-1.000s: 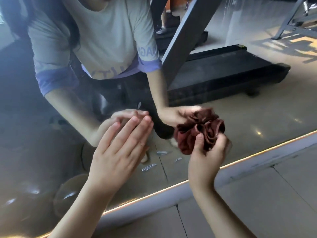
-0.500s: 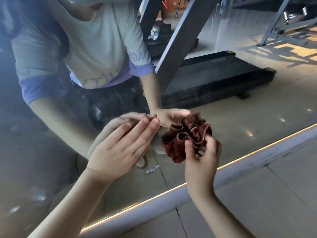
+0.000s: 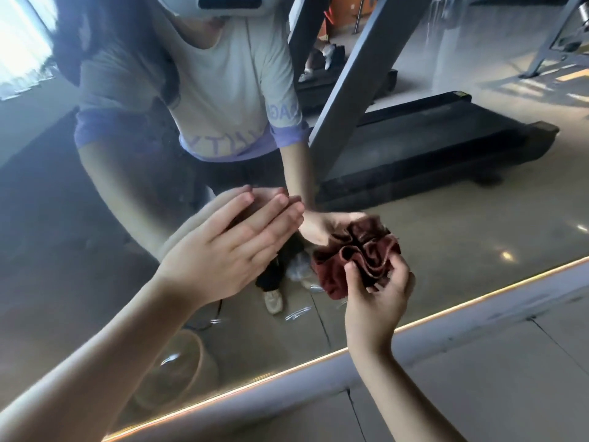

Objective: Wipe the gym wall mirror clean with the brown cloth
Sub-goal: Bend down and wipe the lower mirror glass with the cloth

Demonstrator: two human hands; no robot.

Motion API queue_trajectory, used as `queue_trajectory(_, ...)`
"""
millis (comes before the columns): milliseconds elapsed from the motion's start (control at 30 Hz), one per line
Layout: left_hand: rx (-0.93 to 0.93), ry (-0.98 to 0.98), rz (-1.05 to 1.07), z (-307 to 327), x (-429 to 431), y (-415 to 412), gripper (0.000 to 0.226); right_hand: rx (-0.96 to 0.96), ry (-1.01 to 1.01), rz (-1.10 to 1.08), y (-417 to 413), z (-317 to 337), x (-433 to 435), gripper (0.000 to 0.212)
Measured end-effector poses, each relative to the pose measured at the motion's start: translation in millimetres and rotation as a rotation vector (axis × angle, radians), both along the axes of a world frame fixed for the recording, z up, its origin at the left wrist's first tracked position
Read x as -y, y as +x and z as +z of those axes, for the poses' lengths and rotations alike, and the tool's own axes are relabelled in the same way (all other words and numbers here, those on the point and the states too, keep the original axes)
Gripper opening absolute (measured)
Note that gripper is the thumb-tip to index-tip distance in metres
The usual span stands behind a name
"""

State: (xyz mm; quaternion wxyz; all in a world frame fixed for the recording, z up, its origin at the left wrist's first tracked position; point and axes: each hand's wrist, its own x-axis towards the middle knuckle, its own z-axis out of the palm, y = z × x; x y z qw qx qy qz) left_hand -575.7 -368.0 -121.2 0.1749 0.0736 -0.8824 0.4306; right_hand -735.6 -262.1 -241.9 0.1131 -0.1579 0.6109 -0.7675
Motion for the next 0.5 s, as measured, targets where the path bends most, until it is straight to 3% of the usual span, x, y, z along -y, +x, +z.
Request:
queue_trajectory(133, -0.019, -0.106, -0.010, -2, 2, 3, 0.068, 0.090, 0.136, -0.012, 11, -5, 2, 0.035)
queue_trajectory(200, -0.029, -0.091, -0.030, -6, 3, 6, 0.067, -0.024, 0.078, 0.023, 15, 6, -1, 0.025)
queue_trajectory(300, -0.034, 0.206, -0.030, -8, -3, 1, 0.066, -0.107, 0.045, -0.062, 1, 3, 3, 0.023)
queue_trajectory(367, -0.052, 0.314, -0.027, -6, -6, -1, 0.062, 0.060, 0.116, -0.129, -9, -18, 9, 0.022)
queue_trajectory(433, -0.056, 0.235, -0.040, -11, -1, 0, 0.062, 0.192, 0.226, -0.114, 5, -32, 7, 0.025)
queue_trajectory(500, -0.040, 0.031, -0.063, -12, 9, 5, 0.059, 0.101, 0.216, -0.022, 31, -25, 1, 0.023)
